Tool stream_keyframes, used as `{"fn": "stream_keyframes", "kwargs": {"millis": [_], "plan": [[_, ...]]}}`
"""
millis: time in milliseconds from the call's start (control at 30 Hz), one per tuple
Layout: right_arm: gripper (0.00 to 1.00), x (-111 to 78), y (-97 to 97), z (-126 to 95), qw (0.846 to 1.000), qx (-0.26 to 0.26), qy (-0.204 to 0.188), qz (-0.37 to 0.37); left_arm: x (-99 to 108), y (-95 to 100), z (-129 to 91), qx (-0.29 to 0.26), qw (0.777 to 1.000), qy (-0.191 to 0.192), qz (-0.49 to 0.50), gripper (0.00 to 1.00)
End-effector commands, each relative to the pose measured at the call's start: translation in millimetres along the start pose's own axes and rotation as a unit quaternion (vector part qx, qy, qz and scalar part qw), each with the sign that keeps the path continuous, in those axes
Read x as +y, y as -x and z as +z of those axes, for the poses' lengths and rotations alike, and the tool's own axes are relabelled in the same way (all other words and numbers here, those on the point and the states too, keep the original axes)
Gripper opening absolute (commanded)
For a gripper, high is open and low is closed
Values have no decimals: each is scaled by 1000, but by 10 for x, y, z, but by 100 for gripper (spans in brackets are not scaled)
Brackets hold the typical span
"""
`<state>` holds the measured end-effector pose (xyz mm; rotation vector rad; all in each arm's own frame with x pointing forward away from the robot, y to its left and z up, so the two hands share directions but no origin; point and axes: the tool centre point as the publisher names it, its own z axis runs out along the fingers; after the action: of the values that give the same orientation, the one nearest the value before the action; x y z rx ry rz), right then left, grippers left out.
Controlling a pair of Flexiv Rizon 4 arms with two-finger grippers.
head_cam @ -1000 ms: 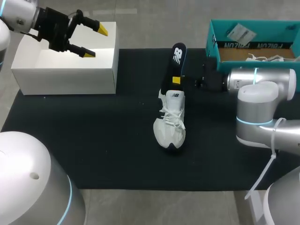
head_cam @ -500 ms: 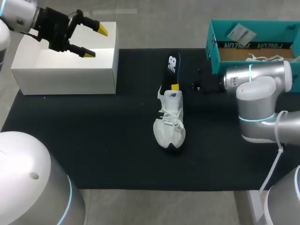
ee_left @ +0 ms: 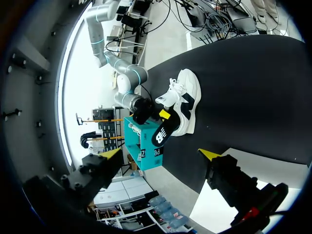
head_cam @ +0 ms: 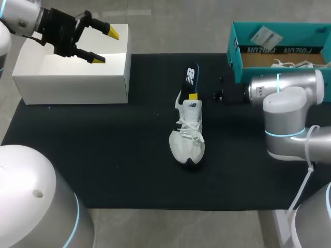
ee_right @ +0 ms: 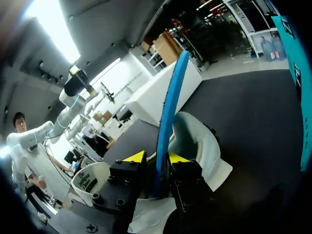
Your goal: Take the shoe out of the shoebox, open the shoe tongue, remove and reinsert the insole, then place the shoe into the shoebox
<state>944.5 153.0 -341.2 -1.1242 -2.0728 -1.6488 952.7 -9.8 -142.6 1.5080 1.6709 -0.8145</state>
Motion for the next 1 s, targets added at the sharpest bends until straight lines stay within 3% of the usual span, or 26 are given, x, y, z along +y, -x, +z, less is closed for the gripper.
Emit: {"fn": "stream_keyframes", "kwargs": {"millis": [33, 233, 300, 333, 367, 700, 1000], "plan": [[47, 160, 7, -29, 1000, 1, -2, -14, 9, 3, -1, 2, 1000, -1, 0, 100], [40, 358, 97, -15, 1000, 1, -8, -28, 9, 3, -1, 2, 1000, -1, 0, 100], [25, 381, 123, 2, 1000, 0, -11, -29, 9, 3, -1, 2, 1000, -1, 0, 100], [9, 383, 133, 16, 999, 1, -13, -29, 9, 3, -1, 2, 1000, -1, 0, 100], [0, 366, 156, 25, 999, 1, -17, -28, 9, 3, -1, 2, 1000, -1, 0, 100], [0, 16, 260, 119, 999, 13, -26, 15, 9, 3, -1, 2, 1000, -1, 0, 100], [0, -353, 53, 168, 998, 24, -36, 49, 9, 3, -1, 2, 1000, -1, 0, 100]]}}
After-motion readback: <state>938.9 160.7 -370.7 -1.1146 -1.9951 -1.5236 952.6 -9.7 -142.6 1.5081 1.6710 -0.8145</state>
